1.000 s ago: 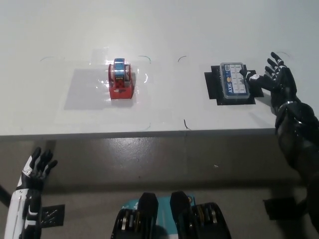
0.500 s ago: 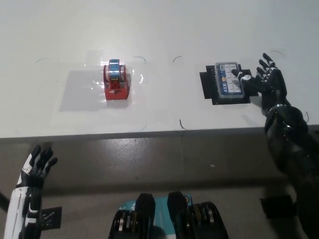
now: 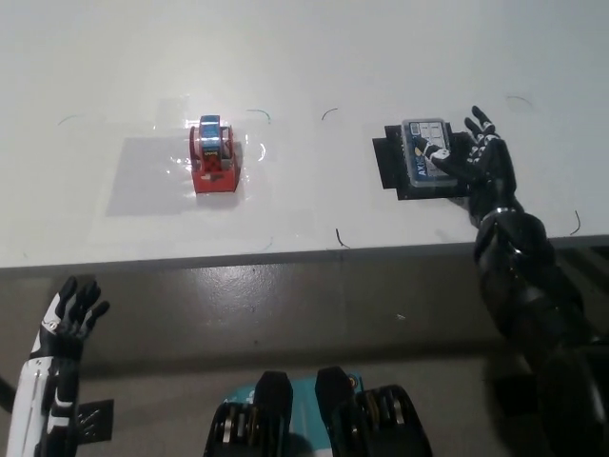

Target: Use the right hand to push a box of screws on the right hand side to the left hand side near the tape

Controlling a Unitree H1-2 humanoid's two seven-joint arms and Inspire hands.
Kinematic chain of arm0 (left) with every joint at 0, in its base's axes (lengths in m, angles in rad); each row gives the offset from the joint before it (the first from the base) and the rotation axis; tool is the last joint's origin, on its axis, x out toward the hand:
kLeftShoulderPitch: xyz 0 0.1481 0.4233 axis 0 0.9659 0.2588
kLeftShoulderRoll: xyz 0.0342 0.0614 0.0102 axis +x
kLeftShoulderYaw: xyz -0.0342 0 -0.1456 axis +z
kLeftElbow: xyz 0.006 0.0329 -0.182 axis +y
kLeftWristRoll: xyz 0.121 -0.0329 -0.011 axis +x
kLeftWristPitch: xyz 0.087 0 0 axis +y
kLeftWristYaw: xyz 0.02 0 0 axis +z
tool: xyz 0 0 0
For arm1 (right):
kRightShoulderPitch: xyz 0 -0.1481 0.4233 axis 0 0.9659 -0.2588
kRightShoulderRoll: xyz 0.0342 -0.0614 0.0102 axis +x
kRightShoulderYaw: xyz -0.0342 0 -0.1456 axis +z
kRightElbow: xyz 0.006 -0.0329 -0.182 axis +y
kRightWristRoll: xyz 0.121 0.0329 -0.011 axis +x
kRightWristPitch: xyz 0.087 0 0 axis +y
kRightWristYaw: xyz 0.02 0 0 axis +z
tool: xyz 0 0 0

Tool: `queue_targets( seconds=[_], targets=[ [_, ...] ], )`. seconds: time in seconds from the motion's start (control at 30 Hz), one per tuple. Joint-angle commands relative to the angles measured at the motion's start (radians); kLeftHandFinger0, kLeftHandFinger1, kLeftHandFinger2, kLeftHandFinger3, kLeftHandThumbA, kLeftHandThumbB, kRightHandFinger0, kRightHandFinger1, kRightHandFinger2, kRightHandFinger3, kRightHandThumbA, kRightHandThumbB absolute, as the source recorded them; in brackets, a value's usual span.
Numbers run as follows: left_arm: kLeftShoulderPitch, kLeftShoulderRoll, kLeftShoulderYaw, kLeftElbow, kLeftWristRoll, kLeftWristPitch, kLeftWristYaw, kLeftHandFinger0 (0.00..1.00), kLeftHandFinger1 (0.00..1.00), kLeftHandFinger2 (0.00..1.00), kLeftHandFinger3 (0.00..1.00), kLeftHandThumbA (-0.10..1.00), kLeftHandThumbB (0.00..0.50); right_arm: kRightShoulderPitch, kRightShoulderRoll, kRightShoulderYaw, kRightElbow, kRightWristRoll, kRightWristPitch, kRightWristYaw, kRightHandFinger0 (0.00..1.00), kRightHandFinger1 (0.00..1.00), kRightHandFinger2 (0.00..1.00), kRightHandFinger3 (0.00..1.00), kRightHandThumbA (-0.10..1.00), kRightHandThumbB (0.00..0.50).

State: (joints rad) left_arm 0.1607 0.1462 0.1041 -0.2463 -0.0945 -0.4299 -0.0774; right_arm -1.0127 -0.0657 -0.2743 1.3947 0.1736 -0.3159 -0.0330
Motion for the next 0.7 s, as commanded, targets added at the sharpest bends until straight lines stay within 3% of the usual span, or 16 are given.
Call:
queue_targets(
  seconds=[0.0, 0.67],
  targets=[
    [-0.001, 0.015, 0.005, -0.041, -0.008, -0.019, -0.004, 1.0, 1.0, 1.0, 1.0, 0.89, 0.081, 0.02, 0.13, 0.014, 0.032, 0.016, 0.071, 0.055, 1.0, 1.0, 1.0, 1.0, 1.0, 0.168],
    [-0.006, 0.014, 0.009, -0.048, -0.001, -0.009, -0.002, 1.0, 1.0, 1.0, 1.0, 0.9, 0.068, -0.017, 0.232, 0.0, 0.026, 0.052, 0.036, 0.075, 1.0, 1.0, 1.0, 1.0, 1.0, 0.16]
  ],
)
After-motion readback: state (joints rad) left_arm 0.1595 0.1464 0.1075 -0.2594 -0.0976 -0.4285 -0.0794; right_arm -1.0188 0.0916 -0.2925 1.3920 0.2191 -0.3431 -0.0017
